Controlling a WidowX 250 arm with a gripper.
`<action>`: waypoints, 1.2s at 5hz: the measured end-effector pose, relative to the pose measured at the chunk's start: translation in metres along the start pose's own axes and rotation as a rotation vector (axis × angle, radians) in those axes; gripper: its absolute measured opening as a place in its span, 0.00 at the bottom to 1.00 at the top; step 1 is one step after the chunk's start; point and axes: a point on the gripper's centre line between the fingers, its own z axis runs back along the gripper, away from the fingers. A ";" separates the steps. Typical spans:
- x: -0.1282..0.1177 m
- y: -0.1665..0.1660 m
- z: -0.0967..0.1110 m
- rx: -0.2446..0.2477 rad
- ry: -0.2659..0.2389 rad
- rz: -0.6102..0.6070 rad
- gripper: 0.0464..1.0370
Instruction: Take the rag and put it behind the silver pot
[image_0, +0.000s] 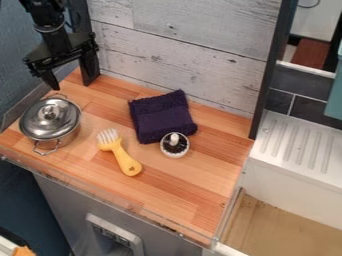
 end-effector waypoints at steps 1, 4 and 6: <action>-0.007 0.002 -0.012 0.018 0.039 -0.001 0.96; -0.052 -0.051 -0.030 0.012 0.181 -0.068 0.96; -0.081 -0.096 -0.051 -0.001 0.225 0.005 0.96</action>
